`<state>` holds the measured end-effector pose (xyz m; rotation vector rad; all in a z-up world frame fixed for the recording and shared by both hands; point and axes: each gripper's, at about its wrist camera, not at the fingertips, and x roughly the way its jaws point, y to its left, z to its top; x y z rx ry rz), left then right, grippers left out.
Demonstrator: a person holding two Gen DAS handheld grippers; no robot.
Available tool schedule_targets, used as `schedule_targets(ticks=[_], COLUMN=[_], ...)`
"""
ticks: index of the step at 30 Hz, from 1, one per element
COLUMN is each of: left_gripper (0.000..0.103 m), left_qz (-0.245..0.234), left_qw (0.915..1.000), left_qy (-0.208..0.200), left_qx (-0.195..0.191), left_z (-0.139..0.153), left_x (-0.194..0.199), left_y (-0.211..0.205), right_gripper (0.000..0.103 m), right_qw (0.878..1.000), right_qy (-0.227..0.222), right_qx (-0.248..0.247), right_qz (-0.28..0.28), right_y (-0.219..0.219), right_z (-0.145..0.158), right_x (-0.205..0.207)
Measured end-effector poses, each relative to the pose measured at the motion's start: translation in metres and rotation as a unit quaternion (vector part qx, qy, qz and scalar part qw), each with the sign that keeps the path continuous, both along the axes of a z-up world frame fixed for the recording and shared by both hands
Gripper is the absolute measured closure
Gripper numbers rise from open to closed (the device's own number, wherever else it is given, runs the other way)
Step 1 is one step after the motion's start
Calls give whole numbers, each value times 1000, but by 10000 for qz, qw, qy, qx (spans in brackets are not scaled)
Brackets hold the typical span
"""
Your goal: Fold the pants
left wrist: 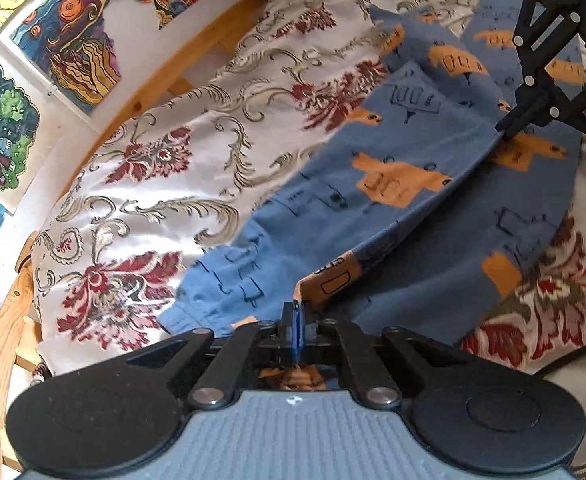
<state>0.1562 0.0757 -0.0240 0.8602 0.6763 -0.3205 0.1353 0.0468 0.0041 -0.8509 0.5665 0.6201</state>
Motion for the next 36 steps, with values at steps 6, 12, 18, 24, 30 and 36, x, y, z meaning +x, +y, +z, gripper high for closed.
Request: schedule_targets(ticks=[6,12,18,24,30,36], left_gripper=[93,85,91,100,101,101], left_qz=[-50,-187,-207,-183,-302,-862], left_qw=[10000,9997,9995,9992,9975,9893], left_qy=[-28,-59,-80,-273,-513,-709], left_qx=[57,114,206,226,371,944], left_z=[-4,-4,-7,-7,-7,-13], left_x=[-2,-1,-1,-6,-13,-29], left_y=[-3,-10,-14,-14,-12,-9], right_gripper=[78,65,67,101,102,102], right_qw=[9993,9979,9936,9918,9938,9948], right_qy=[-350,-576,-925,-1088,-989,-853], right_qx=[-89,-281,-622,-662,-510,-549], right_qz=[13,15,165,128,-39,75], right_y=[-5,-20,-22,-25,-26,-18], right_z=[-5,-9,-18,-19,-7,6], right_x=[3,2,-5,-8,-13,-33])
